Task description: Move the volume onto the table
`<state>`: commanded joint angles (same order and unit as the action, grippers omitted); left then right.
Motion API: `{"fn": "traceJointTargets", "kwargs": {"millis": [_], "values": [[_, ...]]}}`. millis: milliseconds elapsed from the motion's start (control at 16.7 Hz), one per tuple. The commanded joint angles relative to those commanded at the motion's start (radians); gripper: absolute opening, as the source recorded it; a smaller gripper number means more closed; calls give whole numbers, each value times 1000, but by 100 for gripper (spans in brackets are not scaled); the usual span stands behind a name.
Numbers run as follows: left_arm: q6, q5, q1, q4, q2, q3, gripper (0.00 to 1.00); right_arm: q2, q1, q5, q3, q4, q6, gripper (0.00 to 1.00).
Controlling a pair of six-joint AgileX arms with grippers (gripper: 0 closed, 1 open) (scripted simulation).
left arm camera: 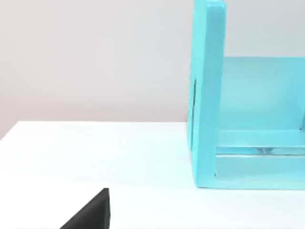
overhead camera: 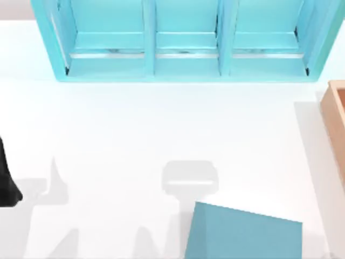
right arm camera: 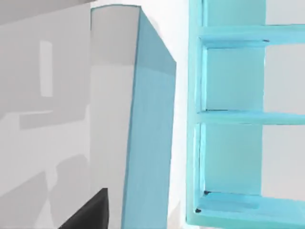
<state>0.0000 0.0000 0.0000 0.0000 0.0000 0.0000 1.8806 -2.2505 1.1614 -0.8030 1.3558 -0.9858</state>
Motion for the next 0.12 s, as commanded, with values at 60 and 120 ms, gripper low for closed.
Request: {"fn": "traceJointTargets", "kwargs": {"millis": [60,120], "values": [[0,0,0,0,0,0,100,2,-2,0,-2,6,-5,100],[0,0,0,0,0,0,100,2,-2,0,-2,6,-5,100]]}}
